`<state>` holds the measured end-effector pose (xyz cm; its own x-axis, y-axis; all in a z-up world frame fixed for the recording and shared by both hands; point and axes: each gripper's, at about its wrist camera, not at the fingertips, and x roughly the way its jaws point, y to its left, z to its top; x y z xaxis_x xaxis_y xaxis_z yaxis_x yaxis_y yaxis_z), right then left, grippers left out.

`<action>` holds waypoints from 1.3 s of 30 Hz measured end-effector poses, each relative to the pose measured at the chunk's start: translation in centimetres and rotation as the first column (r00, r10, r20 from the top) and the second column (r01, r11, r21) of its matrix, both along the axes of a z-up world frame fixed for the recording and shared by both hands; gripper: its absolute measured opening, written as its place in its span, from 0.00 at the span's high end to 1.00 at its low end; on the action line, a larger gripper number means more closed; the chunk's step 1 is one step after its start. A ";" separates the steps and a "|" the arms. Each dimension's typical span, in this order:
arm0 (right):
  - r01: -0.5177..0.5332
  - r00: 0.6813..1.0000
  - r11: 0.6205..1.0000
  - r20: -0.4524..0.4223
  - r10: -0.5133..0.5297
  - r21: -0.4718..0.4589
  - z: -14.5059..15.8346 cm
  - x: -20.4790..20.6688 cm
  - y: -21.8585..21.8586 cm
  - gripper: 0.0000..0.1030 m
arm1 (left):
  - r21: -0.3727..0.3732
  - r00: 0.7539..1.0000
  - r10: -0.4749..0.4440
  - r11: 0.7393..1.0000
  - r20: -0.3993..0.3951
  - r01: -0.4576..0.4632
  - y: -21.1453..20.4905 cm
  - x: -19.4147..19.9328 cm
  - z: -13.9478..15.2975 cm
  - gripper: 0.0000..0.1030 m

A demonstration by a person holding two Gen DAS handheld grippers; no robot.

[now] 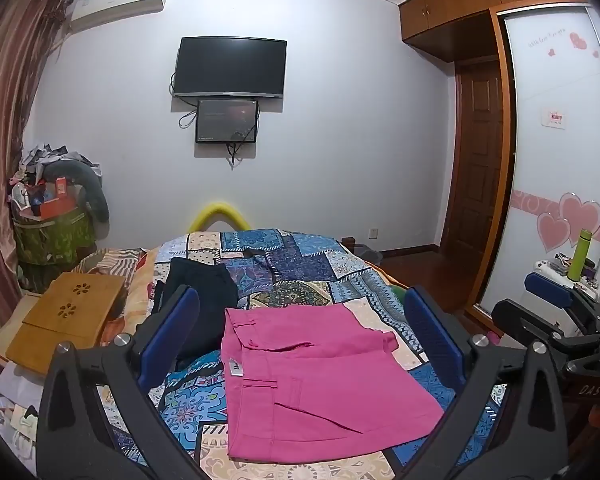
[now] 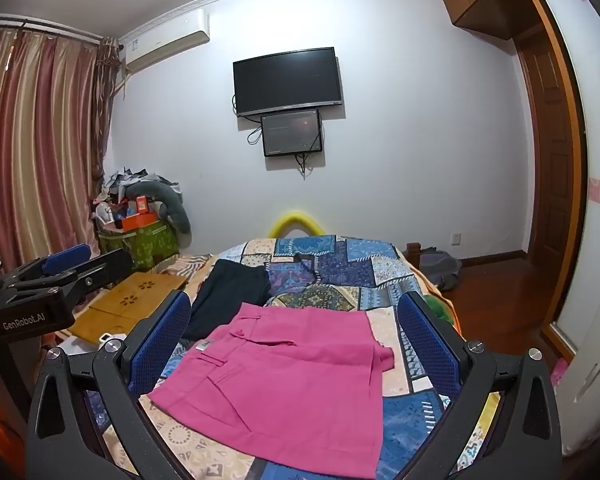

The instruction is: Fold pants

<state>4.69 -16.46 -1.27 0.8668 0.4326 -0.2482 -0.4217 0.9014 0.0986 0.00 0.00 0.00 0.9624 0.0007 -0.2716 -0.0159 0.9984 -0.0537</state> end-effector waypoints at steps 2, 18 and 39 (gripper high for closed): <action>-0.001 1.000 1.000 -0.001 0.001 0.001 0.0 0.0 0.0 0.00 | -0.001 1.000 0.002 1.000 0.001 -0.002 0.0 0.0 0.0 0.00; 0.002 1.000 1.000 -0.005 -0.002 0.002 0.0 0.0 0.0 0.00 | 0.000 1.000 0.007 1.000 -0.002 -0.007 0.1 0.1 -0.1 0.00; 0.002 1.000 1.000 -0.008 -0.002 0.010 0.1 0.0 0.0 0.00 | 0.004 1.000 0.003 1.000 0.006 -0.003 0.1 -0.2 0.0 0.00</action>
<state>4.65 -16.45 -1.13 0.8655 0.4334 -0.2510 -0.4190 0.9012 0.1112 -0.24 0.09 -0.02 0.9641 0.0049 -0.2656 -0.0187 0.9986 -0.0498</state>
